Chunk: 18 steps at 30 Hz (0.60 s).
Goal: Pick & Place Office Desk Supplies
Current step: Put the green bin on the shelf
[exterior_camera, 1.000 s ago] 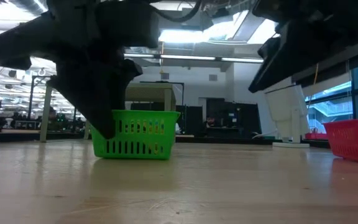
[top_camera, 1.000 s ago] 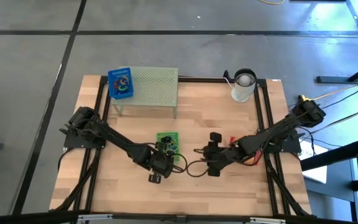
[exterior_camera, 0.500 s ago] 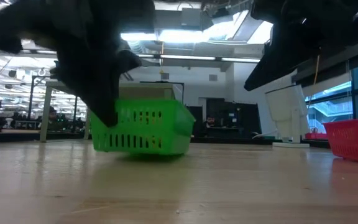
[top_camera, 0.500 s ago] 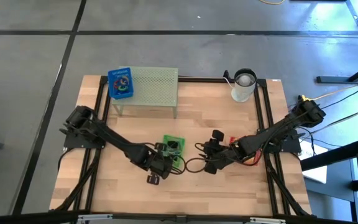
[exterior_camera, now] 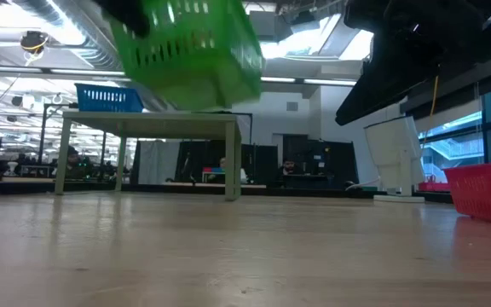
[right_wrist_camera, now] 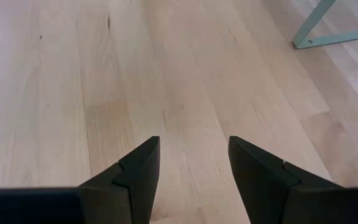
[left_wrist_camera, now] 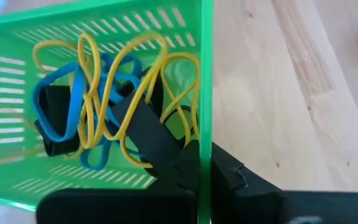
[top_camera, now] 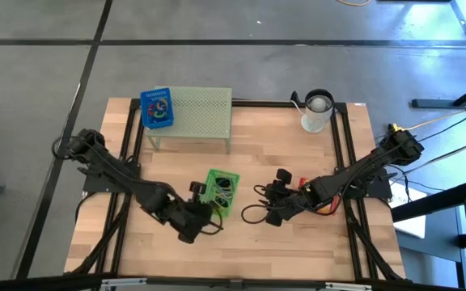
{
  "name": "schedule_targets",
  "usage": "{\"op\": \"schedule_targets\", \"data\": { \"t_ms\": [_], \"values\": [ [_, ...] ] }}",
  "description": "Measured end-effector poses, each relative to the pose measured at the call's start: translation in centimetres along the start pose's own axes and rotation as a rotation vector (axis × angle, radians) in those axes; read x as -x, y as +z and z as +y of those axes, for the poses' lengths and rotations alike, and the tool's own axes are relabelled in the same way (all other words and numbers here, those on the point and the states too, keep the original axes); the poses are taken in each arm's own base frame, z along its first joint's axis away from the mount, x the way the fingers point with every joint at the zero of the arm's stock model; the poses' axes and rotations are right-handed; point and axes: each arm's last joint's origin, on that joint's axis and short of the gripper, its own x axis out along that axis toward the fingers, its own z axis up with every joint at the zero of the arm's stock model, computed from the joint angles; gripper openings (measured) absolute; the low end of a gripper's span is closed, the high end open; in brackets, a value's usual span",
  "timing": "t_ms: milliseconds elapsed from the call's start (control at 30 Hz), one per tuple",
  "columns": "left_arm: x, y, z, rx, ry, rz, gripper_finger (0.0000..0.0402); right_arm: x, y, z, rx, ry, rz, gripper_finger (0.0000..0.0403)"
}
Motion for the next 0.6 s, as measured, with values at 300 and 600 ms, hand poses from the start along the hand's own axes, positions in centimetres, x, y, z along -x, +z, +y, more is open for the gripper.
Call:
{"op": "schedule_targets", "data": {
  "t_ms": [300,600],
  "values": [
    [4.6,-0.6,3.5,-0.035,0.168,0.025,0.0004,0.0,0.0,0.0,0.06,-0.007,-0.003,0.0192],
    [6.1,-2.0,10.2,-0.043,0.232,0.127,0.0004,0.0,0.0,0.0,0.101,0.014,0.008,0.0192]
  ]
}}
